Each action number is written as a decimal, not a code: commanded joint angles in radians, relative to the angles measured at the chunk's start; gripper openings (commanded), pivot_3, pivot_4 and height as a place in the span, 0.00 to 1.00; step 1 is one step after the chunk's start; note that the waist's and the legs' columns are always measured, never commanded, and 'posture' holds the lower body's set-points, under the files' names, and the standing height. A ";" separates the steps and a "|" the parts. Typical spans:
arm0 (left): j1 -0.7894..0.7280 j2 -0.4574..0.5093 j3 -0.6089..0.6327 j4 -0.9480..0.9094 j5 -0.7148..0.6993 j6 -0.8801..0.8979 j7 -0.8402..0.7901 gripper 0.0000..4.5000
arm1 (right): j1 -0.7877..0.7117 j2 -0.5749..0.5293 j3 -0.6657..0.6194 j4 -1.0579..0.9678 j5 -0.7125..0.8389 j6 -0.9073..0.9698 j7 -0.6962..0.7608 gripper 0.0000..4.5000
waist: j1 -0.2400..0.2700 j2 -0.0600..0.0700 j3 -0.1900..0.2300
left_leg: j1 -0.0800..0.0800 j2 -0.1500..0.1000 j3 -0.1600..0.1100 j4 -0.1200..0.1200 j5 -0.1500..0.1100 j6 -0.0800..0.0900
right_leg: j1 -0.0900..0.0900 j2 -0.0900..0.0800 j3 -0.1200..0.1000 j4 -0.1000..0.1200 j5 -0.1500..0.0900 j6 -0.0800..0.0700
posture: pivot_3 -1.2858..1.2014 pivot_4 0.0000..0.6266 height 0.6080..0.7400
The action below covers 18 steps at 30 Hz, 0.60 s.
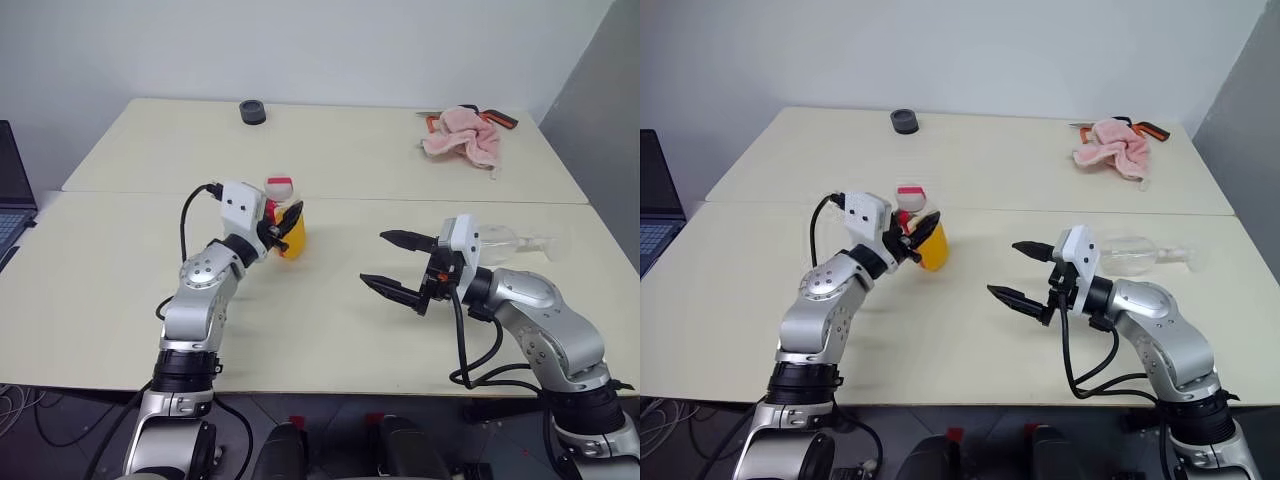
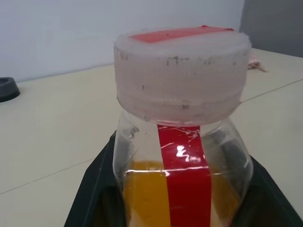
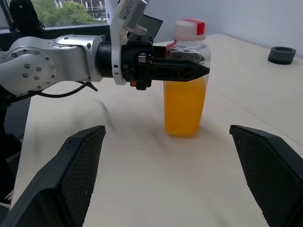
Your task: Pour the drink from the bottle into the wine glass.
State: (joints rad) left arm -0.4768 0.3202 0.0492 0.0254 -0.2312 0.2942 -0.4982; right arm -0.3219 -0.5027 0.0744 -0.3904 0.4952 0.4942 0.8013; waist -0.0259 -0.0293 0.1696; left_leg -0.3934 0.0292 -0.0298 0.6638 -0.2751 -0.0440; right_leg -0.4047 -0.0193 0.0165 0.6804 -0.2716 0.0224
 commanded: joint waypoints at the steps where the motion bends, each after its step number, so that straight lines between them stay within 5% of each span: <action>1: -0.031 0.010 -0.019 -0.070 -0.031 -0.005 -0.053 0.40 | -0.011 -0.015 -0.039 -0.059 0.028 0.006 -0.007 1.00 | 0.000 0.000 0.000 | 0.000 0.000 0.000 0.000 0.000 0.000 | 0.000 0.000 0.000 0.000 0.000 0.000 | 0.52 0.24 1.00; 18: -0.177 -0.006 -0.139 0.094 -0.077 -0.054 -0.379 0.40 | -0.020 -0.063 -0.105 -0.242 0.121 0.211 -0.152 1.00 | -0.001 0.000 0.000 | -0.001 0.000 0.000 0.000 0.000 0.000 | 0.000 0.001 0.000 0.000 0.000 0.000 | 0.52 0.24 1.00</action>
State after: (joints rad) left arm -0.6118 0.3230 -0.0858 0.1301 -0.2939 0.2823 -0.8537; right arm -0.3291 -0.5504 0.0135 -0.5768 0.5808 0.6830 0.6706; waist -0.0264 -0.0292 0.1699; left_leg -0.3943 0.0291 -0.0298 0.6641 -0.2751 -0.0440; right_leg -0.4050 -0.0187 0.0164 0.6802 -0.2717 0.0225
